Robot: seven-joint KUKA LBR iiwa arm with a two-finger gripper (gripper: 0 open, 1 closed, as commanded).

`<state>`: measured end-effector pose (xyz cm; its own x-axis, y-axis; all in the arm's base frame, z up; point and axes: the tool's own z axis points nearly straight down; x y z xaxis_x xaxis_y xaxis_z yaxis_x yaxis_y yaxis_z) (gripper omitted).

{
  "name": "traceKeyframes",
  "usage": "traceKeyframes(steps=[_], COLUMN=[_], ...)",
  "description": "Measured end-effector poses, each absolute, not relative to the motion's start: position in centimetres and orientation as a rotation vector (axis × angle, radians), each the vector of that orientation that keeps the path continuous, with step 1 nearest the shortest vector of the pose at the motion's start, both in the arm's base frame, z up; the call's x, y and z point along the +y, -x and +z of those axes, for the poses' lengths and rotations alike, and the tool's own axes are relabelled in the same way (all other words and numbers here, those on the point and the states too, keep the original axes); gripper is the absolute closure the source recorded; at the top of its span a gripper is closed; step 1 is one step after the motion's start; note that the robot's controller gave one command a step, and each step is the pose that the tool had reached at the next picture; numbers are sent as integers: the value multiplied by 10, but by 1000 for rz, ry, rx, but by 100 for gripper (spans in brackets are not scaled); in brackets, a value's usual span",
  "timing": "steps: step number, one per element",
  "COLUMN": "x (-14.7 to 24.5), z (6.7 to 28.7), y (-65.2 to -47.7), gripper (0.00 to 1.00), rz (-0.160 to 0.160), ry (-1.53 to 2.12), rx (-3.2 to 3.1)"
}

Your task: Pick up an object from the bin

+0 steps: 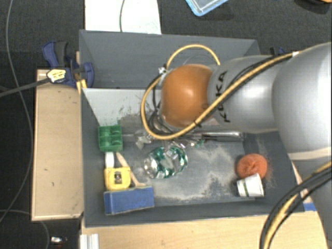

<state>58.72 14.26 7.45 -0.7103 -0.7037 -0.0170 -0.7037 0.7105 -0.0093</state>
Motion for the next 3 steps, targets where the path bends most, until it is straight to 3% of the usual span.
traceKeyframes(steps=[1,3], x=[146,146], z=[72,74], y=[-584,-584], gripper=[100,100], rz=[-7,-4], ry=[1407,1401], rx=[2782,2784])
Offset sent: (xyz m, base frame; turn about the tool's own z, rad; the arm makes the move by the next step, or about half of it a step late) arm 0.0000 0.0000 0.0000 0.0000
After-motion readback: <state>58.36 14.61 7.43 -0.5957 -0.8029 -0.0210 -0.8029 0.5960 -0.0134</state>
